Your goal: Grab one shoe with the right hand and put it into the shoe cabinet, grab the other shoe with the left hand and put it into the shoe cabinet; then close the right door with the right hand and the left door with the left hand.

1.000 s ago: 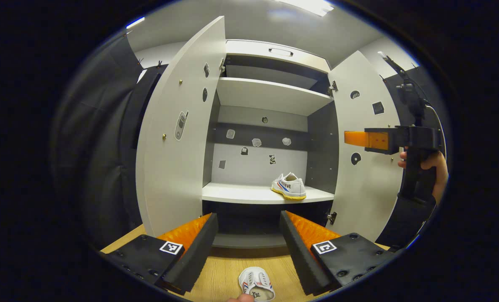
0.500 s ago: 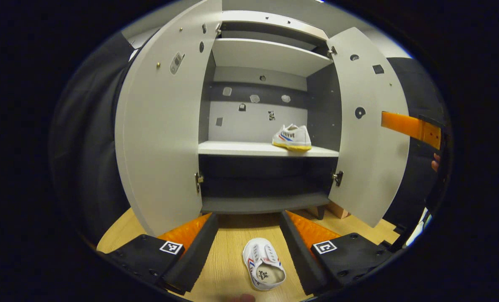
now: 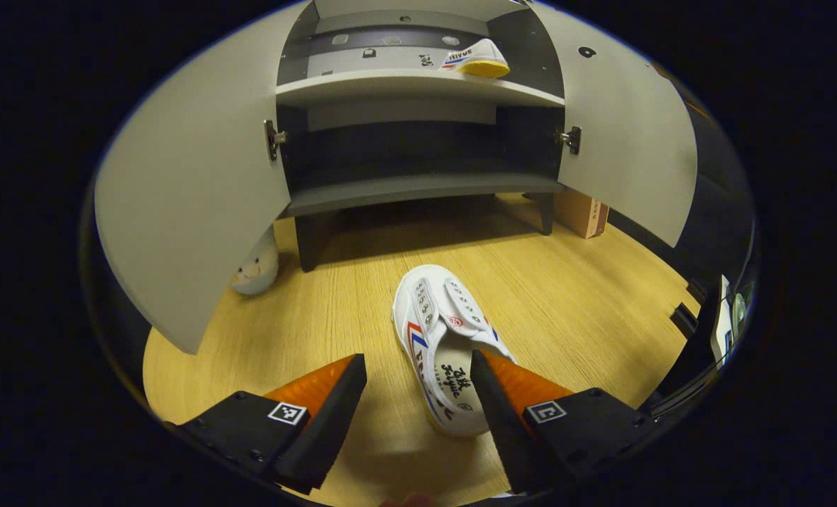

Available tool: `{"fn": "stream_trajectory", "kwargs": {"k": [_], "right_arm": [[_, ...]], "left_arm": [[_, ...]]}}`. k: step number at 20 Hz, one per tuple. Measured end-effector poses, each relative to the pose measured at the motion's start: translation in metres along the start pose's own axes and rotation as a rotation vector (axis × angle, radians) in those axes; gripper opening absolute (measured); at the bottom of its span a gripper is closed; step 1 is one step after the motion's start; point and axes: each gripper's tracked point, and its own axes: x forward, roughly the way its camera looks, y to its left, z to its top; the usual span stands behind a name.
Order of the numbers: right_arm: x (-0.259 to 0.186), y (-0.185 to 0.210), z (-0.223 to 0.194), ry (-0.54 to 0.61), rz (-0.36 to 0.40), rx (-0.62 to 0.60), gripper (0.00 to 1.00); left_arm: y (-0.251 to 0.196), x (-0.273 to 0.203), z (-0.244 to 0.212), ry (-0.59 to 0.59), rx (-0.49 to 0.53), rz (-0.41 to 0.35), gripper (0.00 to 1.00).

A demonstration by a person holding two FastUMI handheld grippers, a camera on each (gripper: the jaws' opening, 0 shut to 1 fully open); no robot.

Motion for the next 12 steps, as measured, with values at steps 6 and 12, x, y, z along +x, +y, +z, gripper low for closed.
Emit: {"fn": "stream_trajectory", "kwargs": {"k": [6,12], "right_arm": [[-0.002,-0.009,-0.001,0.020,-0.011,0.013,0.94],[-0.001,-0.019,-0.003,0.041,-0.027,0.014,0.94]], "left_arm": [[0.019,0.052,0.008,-0.018,-0.057,0.032,0.99],[0.026,0.086,0.019,-0.076,-0.105,0.036,0.98]]}}
